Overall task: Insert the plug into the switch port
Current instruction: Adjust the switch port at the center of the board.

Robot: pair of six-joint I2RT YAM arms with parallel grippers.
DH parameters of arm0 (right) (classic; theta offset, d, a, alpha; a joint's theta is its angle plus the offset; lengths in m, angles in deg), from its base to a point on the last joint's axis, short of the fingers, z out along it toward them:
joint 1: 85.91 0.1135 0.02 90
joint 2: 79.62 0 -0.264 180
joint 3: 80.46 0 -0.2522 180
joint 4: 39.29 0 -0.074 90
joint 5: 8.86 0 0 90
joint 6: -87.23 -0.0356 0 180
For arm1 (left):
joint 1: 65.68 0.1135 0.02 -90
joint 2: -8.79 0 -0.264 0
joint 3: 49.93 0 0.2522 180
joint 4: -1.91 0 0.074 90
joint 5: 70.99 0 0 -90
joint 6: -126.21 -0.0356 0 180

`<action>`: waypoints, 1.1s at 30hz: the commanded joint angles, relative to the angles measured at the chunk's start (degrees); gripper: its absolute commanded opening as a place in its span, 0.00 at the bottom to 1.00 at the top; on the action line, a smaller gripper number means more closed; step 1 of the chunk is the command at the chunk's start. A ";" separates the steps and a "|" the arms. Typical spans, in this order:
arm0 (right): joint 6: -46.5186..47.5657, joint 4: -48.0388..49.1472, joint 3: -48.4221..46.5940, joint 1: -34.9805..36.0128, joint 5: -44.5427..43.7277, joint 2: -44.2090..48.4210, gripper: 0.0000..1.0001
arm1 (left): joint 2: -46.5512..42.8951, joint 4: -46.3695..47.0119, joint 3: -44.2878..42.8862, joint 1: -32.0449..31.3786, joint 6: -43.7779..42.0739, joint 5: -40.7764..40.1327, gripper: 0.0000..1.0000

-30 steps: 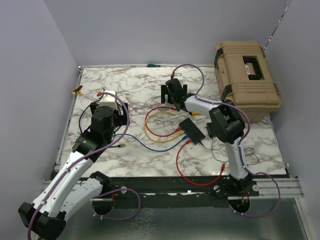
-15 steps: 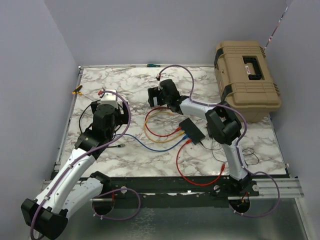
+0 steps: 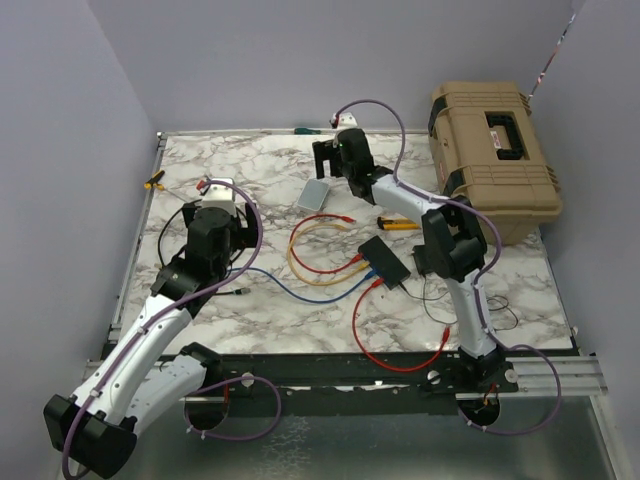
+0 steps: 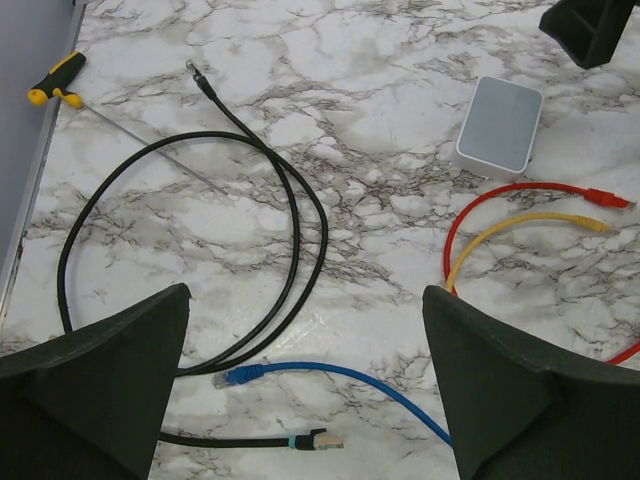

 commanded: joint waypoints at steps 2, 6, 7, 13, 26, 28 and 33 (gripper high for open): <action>3.24 -2.18 -8.53 0.70 -1.71 -7.25 1.00 | 0.48 1.09 0.80 0.59 -0.68 1.08 0.99; 3.35 -2.40 -13.83 0.71 1.47 -11.62 1.00 | 0.89 1.12 0.80 0.77 -0.68 1.26 0.99; 3.15 -2.16 -14.86 0.71 2.55 -12.55 1.00 | 1.04 1.16 0.80 0.84 -0.67 1.34 0.99; 2.67 -4.35 -23.83 1.23 4.61 -19.26 1.00 | 1.45 1.21 0.89 1.08 -0.67 1.70 0.99; 8.07 -17.87 -30.84 1.19 -0.75 -23.55 1.00 | 1.80 1.29 0.98 1.38 -0.51 2.35 0.99; 8.53 -17.17 -27.08 1.23 -2.39 -21.94 1.00 | 1.88 1.34 0.98 1.42 -0.51 2.57 0.99; 6.89 -15.79 -18.47 0.80 -8.32 -17.51 1.00 | 1.98 1.33 0.98 1.55 -0.42 2.91 0.99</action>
